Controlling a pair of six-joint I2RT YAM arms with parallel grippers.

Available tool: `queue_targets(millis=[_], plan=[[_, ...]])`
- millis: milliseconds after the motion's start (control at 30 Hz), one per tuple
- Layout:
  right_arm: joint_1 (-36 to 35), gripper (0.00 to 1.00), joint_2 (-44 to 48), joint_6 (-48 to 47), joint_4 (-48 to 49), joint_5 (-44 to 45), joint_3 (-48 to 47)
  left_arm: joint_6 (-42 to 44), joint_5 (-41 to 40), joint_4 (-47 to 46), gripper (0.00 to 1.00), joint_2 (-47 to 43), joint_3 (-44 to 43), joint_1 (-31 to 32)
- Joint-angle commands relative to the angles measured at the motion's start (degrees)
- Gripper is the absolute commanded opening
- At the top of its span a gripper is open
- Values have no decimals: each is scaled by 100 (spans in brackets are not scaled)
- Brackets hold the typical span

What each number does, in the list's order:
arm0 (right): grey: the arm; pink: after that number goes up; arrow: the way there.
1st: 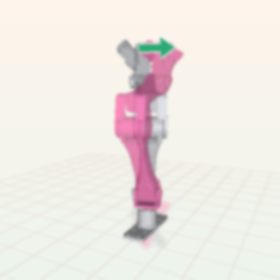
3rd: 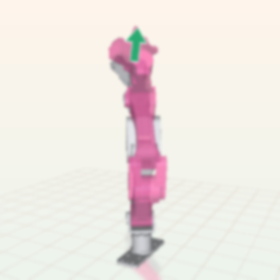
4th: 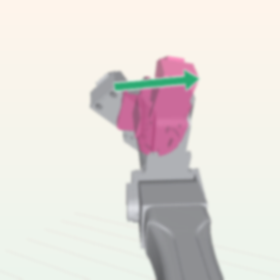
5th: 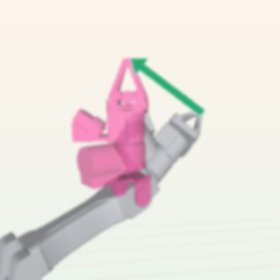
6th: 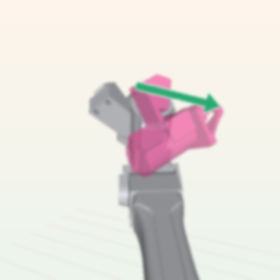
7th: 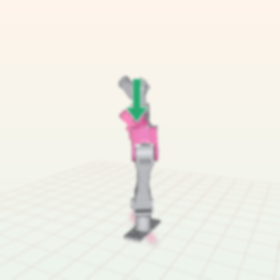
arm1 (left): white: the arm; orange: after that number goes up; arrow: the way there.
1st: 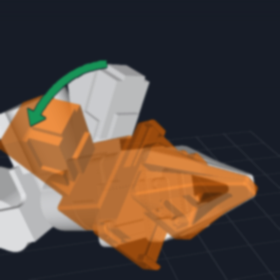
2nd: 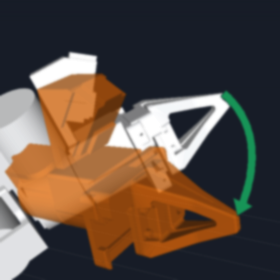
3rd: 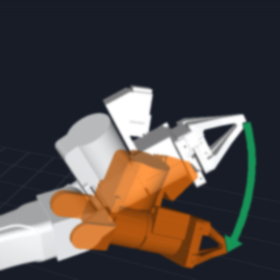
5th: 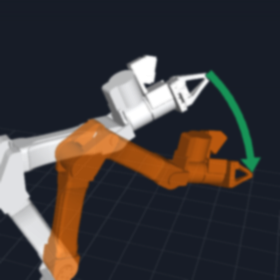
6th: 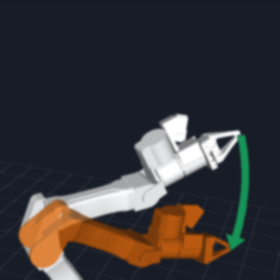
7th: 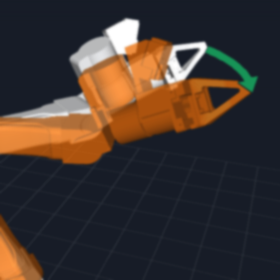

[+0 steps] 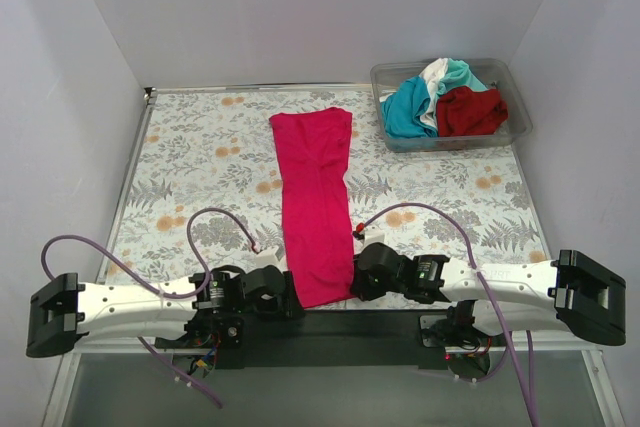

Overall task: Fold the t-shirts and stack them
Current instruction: Fold the tshirt

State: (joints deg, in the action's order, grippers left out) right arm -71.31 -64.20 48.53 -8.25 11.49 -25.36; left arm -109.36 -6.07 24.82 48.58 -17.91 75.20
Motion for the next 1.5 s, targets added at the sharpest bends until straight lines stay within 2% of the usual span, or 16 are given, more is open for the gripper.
queue_targets(millis=[0,33,133,400,667,900,1133,1167,1267,1300,1467], plan=[[-32,1,84,77,-80,170,5,-357,-562,750,51,-226,-248,30],[-32,1,92,77,-80,170,5,-445,-597,813,62,-261,-239,30],[-32,1,92,60,-80,161,-12,-568,-624,788,74,-445,-125,30],[-41,1,22,16,-71,152,-47,-753,-949,533,75,-587,-63,30],[-85,1,-101,-2,-28,161,-65,-736,-1072,138,70,125,-178,30],[-85,1,-75,7,8,196,-12,-824,-1099,-73,57,143,-46,30],[-94,1,-92,7,52,196,5,-920,-1011,-346,33,249,121,30],[-102,1,-92,7,60,196,14,-929,-1019,-364,25,249,147,30],[-103,1,-83,-2,78,214,14,-938,-1046,-364,14,240,165,30],[-94,1,-101,-28,78,222,5,-947,-1055,-364,1,240,174,30],[-103,1,-232,-247,69,442,-240,-956,-1212,-311,0,178,200,21]])
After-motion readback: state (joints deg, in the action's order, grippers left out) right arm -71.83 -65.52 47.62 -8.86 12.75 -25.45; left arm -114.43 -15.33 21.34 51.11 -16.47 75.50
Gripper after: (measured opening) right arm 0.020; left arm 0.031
